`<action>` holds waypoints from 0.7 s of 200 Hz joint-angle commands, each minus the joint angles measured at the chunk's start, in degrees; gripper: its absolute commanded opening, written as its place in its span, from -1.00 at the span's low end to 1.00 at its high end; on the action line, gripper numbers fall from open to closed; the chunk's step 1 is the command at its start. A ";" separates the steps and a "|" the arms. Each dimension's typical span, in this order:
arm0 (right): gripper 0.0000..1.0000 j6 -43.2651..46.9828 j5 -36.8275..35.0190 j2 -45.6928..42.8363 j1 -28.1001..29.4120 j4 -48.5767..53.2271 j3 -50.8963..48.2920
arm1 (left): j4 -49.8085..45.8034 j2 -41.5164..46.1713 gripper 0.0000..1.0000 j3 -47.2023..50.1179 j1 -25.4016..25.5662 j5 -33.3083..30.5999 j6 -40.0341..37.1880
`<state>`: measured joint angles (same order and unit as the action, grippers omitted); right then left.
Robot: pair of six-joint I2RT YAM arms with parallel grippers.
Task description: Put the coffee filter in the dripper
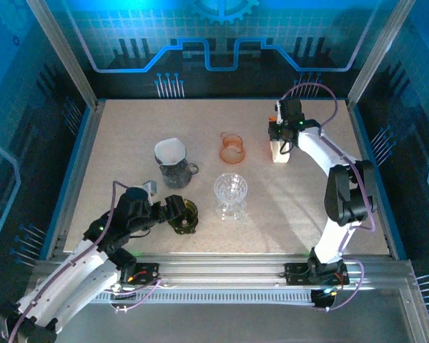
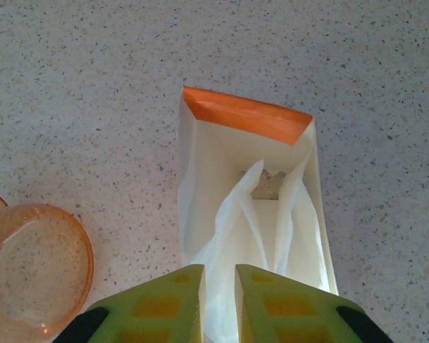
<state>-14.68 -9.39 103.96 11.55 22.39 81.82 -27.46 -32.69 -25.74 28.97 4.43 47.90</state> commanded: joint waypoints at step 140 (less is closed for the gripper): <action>-0.57 1.76 -1.98 7.11 -1.61 3.26 7.64 | 2.50 -1.48 0.98 -0.81 -0.37 1.20 -1.14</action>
<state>-13.82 -10.31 109.86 10.81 24.45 87.55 -26.55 -34.09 -25.74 28.97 4.60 47.88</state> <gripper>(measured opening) 0.218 0.989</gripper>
